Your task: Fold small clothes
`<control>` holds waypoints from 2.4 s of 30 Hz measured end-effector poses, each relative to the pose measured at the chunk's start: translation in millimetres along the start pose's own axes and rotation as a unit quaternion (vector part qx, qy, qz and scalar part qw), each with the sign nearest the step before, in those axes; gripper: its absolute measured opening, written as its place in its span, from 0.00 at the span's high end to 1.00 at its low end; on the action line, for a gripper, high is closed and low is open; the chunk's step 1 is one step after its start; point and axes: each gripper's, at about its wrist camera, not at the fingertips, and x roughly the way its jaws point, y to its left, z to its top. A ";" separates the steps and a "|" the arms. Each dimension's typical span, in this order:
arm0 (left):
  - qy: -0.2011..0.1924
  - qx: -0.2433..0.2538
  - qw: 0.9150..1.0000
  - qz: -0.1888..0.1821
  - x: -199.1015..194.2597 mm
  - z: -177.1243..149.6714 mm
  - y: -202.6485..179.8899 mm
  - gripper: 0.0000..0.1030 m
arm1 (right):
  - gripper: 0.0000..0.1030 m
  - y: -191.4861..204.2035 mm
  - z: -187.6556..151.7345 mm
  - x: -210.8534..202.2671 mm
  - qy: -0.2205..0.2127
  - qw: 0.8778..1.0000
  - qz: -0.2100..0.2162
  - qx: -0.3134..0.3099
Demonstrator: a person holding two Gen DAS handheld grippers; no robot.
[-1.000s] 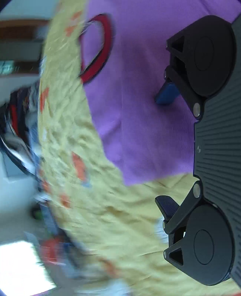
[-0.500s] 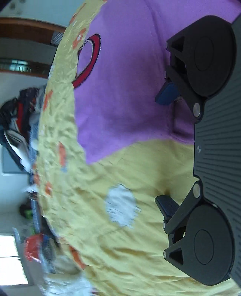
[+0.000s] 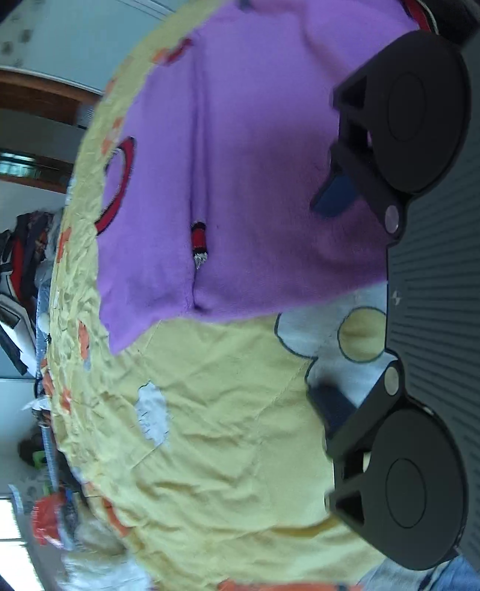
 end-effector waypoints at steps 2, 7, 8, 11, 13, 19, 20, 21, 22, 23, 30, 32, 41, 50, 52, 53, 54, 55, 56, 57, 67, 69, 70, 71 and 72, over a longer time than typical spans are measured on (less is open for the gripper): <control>0.008 -0.019 1.000 -0.017 -5.5 7.1 5.5 0.67 | 0.96 -3.0 4.2 -6.9 -0.003 0.998 -0.052 -0.035; 0.020 -0.022 1.000 -0.004 -9.2 8.7 17.9 0.75 | 0.98 -41.7 -2.1 -11.2 0.017 0.994 -0.109 -0.018; 0.015 -0.028 0.999 -0.019 -14.3 7.9 20.1 0.75 | 0.94 -50.9 -3.9 -18.1 0.017 0.998 -0.063 0.023; 0.004 -0.075 0.995 -0.070 -25.2 1.9 27.4 0.26 | 0.60 -69.5 -17.6 -34.2 0.006 0.993 0.017 0.117; -0.004 -0.091 0.990 -0.112 -28.2 -2.9 26.8 0.21 | 0.52 -77.9 -25.8 -37.6 -0.003 0.987 0.057 0.148; -0.016 -0.140 0.966 -0.218 -16.8 -28.8 25.4 0.22 | 0.52 -80.3 -30.5 -24.4 0.011 0.973 0.135 0.185; -0.025 -0.151 0.961 -0.230 -16.5 -32.3 28.9 0.20 | 0.52 -77.6 -30.9 -20.9 0.017 0.971 0.151 0.187; -0.031 -0.170 0.953 -0.247 -14.9 -35.3 35.0 0.20 | 0.52 -74.8 -30.5 -18.4 0.022 0.969 0.160 0.185; -0.036 -0.193 0.944 -0.265 -12.3 -39.0 42.8 0.20 | 0.52 -72.3 -28.6 -14.7 0.030 0.968 0.170 0.183; -0.041 -0.215 0.934 -0.284 -9.2 -43.1 51.2 0.20 | 0.53 -69.3 -27.0 -11.3 0.041 0.967 0.180 0.175; -0.026 -0.258 0.901 -0.347 -4.7 -50.8 77.6 0.08 | 0.21 -63.6 -23.7 -9.1 0.037 0.963 0.201 0.177; -0.002 -0.274 0.889 -0.366 4.5 -51.7 76.1 0.00 | 0.14 -56.8 -23.3 -9.0 0.032 0.966 0.200 0.162; -0.030 -0.321 0.863 -0.388 22.4 -81.3 78.0 0.00 | 0.08 -18.6 -26.5 -11.0 0.015 0.990 0.134 0.049; -0.009 -0.288 0.889 -0.356 16.2 -79.2 71.6 0.74 | 0.08 -36.3 -32.7 -15.0 0.010 0.978 0.178 0.105; -0.002 -0.304 0.888 -0.346 18.6 -88.6 76.9 0.96 | 0.08 -40.7 -35.3 -15.4 0.010 0.974 0.196 0.117; -0.010 -0.305 0.887 -0.346 17.8 -91.5 77.5 0.96 | 0.08 -41.7 -35.9 -14.8 0.011 0.972 0.203 0.121; -0.016 -0.303 0.888 -0.345 17.4 -92.2 76.7 0.98 | 0.08 -41.8 -35.8 -14.5 0.010 0.971 0.204 0.122; -0.022 -0.299 0.890 -0.342 16.4 -90.8 74.3 0.99 | 0.08 -41.2 -34.9 -14.0 0.010 0.971 0.205 0.123; -0.027 -0.295 0.891 -0.344 15.3 -89.3 72.0 0.99 | 0.13 -40.4 -34.1 -13.4 0.010 0.971 0.206 0.123; -0.033 -0.289 0.892 -0.347 12.7 -86.2 68.1 0.99 | 0.41 -39.4 -33.5 -11.7 0.014 0.971 0.205 0.124; -0.091 -0.253 0.889 -0.371 -6.8 -44.7 48.9 0.99 | 0.96 -20.1 -20.7 -14.2 0.002 0.976 0.192 0.104; -0.102 -0.253 0.890 -0.364 -4.1 -31.0 51.2 0.99 | 0.96 -16.8 -4.3 -20.6 -0.018 0.977 0.192 0.092; -0.109 -0.255 0.890 -0.363 -3.0 -24.8 53.9 0.99 | 0.97 -15.3 3.9 -24.4 -0.030 0.977 0.194 0.086; -0.117 -0.258 0.890 -0.358 -4.2 -20.7 58.9 0.99 | 0.97 -12.9 13.0 -27.2 -0.038 0.978 0.192 0.076; -0.121 -0.263 0.888 -0.357 -2.1 -14.9 62.9 0.99 | 0.97 -11.5 20.6 -28.8 -0.043 0.979 0.189 0.066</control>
